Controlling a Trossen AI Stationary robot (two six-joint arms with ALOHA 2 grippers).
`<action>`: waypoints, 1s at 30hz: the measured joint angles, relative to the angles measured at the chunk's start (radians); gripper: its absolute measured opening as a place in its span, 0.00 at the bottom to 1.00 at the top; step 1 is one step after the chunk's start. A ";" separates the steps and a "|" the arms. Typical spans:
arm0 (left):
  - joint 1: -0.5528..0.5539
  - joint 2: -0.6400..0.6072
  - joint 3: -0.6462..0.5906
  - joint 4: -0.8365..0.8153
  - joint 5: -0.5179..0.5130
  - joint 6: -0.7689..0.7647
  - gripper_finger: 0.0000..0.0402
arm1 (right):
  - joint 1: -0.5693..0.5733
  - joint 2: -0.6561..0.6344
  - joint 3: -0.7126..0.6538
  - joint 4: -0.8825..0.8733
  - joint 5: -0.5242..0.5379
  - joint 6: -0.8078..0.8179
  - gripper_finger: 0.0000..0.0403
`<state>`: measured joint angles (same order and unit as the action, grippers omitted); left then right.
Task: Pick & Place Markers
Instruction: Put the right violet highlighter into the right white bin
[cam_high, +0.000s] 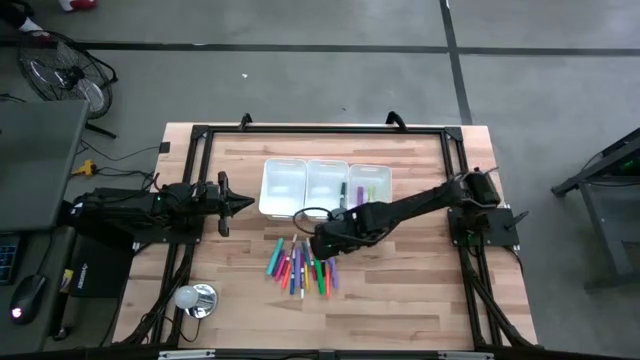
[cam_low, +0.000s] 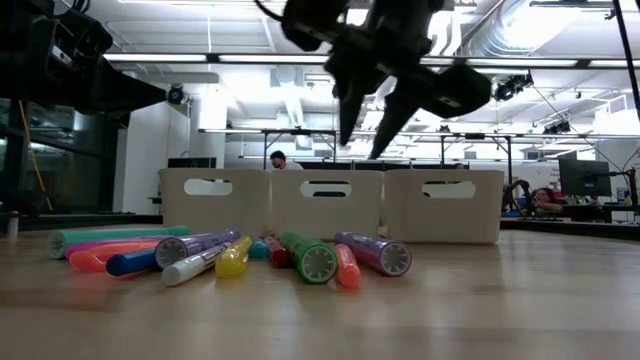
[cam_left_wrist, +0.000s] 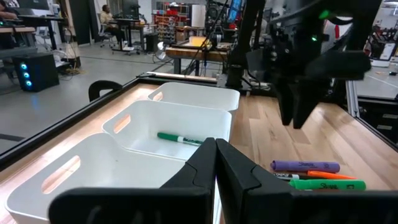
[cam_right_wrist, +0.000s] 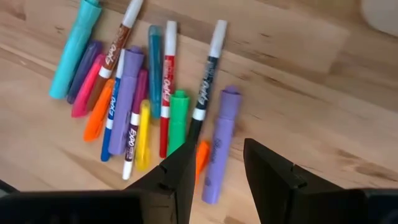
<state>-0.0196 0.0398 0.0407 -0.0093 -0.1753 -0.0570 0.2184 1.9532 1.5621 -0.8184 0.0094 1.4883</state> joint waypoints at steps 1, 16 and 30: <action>0.000 0.000 0.000 0.000 0.000 0.000 0.02 | 0.001 0.016 0.017 -0.009 -0.001 0.000 0.31; 0.000 0.000 0.000 0.000 0.000 0.000 0.02 | 0.026 0.269 0.287 -0.221 -0.097 0.016 0.31; 0.000 0.000 0.000 0.000 0.000 0.000 0.02 | 0.028 0.349 0.304 -0.241 -0.090 0.025 0.31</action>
<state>-0.0196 0.0398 0.0410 -0.0093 -0.1757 -0.0570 0.2466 2.3021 1.8664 -1.0594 -0.0806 1.5131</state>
